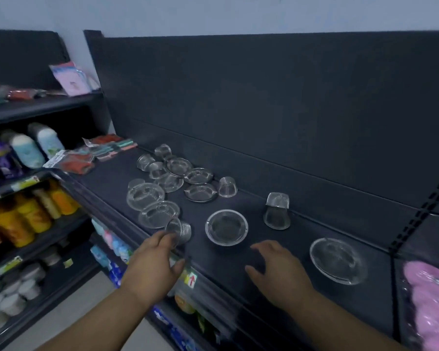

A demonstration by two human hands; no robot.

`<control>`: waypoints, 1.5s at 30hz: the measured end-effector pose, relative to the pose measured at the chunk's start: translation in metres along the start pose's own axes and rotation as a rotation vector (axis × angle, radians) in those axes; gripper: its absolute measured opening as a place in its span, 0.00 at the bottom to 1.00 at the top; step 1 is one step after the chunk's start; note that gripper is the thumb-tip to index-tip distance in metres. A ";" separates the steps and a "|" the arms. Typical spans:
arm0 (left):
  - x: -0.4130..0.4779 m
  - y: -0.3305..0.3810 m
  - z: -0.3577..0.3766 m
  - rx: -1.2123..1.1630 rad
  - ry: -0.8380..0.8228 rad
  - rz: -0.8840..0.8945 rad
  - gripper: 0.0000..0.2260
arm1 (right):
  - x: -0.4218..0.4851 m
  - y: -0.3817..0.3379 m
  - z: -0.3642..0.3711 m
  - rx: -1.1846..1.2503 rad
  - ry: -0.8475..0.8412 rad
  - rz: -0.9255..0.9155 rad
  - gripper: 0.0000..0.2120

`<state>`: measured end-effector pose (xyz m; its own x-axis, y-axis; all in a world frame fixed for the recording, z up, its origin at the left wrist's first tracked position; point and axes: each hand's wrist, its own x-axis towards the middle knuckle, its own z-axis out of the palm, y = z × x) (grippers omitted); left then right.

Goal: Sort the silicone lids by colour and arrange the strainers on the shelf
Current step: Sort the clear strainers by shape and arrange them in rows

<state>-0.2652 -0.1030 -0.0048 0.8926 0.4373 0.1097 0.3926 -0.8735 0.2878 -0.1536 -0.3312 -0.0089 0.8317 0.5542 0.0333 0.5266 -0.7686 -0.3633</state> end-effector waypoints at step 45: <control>0.195 -0.170 0.025 -0.001 -0.064 0.161 0.48 | 0.175 -0.143 0.094 -0.072 -0.130 0.110 0.41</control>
<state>-0.1521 0.1253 -0.0564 0.9561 0.2777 0.0937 0.2436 -0.9308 0.2726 -0.1003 -0.0940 -0.0389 0.8576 0.4989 -0.1253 0.4492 -0.8450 -0.2901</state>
